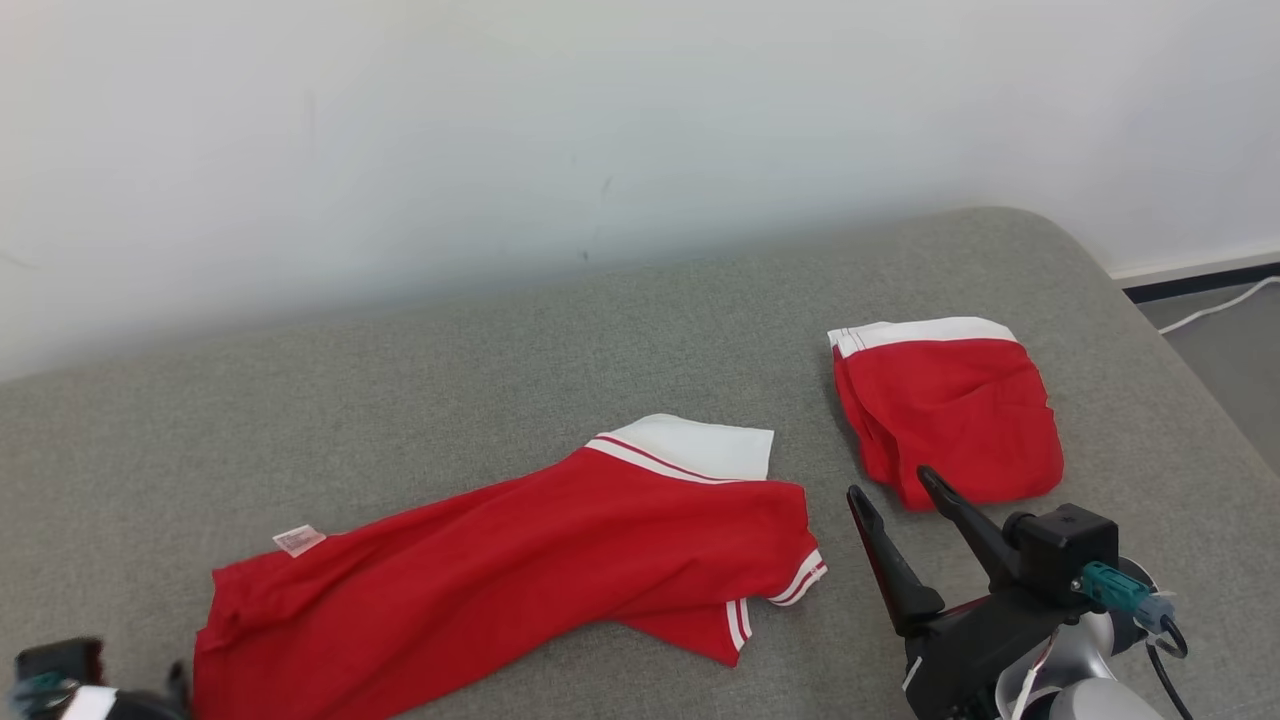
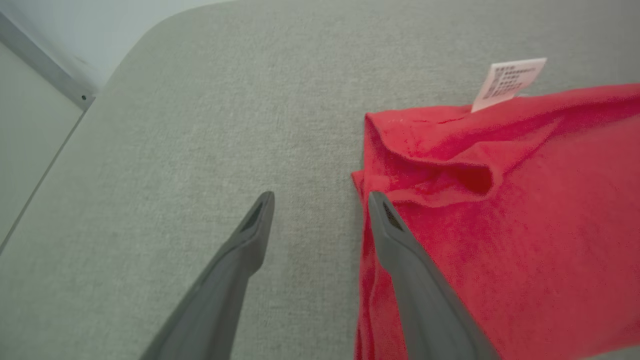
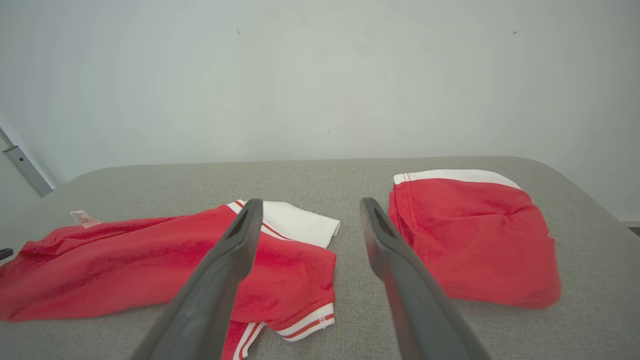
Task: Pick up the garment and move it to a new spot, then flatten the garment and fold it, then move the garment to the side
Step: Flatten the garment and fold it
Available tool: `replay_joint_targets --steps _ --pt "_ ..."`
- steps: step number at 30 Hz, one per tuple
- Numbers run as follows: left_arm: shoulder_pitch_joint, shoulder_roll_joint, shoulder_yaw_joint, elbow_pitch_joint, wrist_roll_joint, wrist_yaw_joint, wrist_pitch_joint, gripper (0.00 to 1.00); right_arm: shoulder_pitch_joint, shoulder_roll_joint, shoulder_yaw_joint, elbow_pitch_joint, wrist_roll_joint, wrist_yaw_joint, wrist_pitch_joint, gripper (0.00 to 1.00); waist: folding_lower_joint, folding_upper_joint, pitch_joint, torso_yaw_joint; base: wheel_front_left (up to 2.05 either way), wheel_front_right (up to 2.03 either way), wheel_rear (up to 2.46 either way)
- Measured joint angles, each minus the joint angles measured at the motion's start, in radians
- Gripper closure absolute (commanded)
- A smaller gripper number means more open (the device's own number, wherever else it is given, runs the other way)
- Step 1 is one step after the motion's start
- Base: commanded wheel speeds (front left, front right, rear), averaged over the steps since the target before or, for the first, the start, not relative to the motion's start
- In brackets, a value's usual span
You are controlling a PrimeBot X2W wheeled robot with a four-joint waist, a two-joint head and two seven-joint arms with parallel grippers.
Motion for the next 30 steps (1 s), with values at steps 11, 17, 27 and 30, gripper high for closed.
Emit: replay_joint_targets --steps 11,17,27,30 --pt "-0.089 -0.095 0.007 -0.089 0.061 0.000 0.023 0.00 -0.017 0.002 0.019 0.005 -0.007 0.002 0.018 0.00 0.0002 0.0000 -0.022 -0.007 0.00 0.00 0.00" --pt "-0.201 -0.214 -0.108 -0.152 0.081 -0.034 0.082 0.00 -0.025 0.008 0.042 -0.004 -0.009 0.010 0.035 0.00 0.0001 0.0000 -0.020 -0.043 0.00 0.00 0.00" --pt "-0.352 -0.275 -0.175 -0.077 0.113 -0.073 0.240 0.00 -0.041 0.012 0.055 -0.028 -0.014 0.012 0.051 0.00 0.0001 0.0000 0.024 -0.154 0.00 0.00 0.00" --pt "-0.392 -0.286 -0.179 -0.066 0.114 -0.081 0.269 0.00 -0.040 0.012 0.051 -0.038 -0.014 0.011 0.050 0.00 0.0001 0.0000 0.048 -0.184 0.00 0.00 0.00"
